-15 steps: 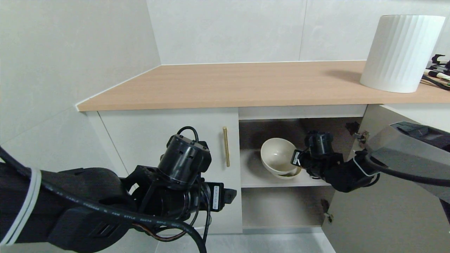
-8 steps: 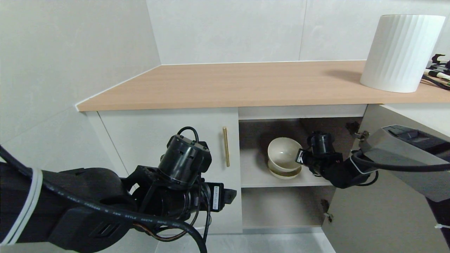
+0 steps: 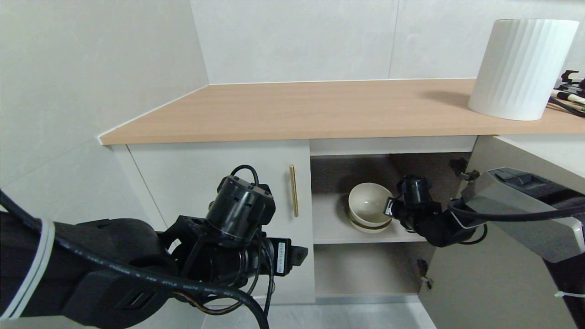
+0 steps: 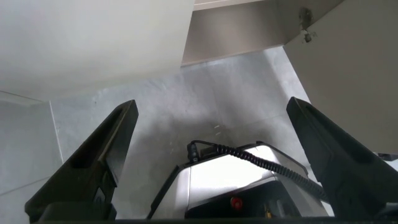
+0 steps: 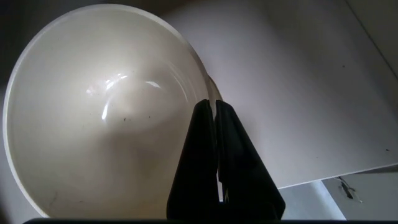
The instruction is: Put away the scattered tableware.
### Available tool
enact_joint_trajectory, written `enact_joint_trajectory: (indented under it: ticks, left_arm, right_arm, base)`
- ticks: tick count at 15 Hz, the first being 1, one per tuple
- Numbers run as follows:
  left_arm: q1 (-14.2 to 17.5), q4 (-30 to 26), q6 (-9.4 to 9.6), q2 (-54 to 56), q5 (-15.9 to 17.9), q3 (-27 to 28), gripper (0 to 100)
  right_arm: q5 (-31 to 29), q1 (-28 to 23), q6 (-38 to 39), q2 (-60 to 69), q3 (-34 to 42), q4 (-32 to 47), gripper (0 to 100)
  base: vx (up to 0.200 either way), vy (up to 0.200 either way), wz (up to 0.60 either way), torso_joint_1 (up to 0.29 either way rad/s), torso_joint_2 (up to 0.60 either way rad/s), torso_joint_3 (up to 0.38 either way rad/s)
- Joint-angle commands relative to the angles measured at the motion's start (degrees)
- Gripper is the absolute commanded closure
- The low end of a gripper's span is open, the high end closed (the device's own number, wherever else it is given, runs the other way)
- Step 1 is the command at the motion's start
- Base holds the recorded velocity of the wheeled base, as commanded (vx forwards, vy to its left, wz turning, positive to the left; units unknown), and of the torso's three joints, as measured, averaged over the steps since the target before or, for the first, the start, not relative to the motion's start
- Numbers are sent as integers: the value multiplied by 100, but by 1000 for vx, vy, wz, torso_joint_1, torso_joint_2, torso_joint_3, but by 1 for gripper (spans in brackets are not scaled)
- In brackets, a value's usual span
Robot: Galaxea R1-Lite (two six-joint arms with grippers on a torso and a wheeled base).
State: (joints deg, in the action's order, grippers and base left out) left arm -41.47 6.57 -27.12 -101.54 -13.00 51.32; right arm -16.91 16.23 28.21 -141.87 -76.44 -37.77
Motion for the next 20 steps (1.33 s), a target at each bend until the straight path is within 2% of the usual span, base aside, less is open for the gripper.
enact_joint_trajectory:
  ticks: [1,11,12,20]
  left_arm:
    - [-1,2,-3,11,-1,1,0]
    - [-1,2,-3,11,-1,-8,0]
    - [-1,2,-3,20,-1,-8,0]
    - [-1,2,-3,72,-19,-8,0]
  right_arm:
    - [3,3,0,-33,-21,6,100]
    - [-5,3,0,-42,-65,164,100]
    - [3,3,0,-42,-73,217,0]
    - [12,3,0,-25,-100,296,0]
  base:
    - [0,0,0,0,0,0]
    - [0,0,0,0,0,0]
    - [0,0,0,0,0,0]
    - [0,0,0,0,0,0]
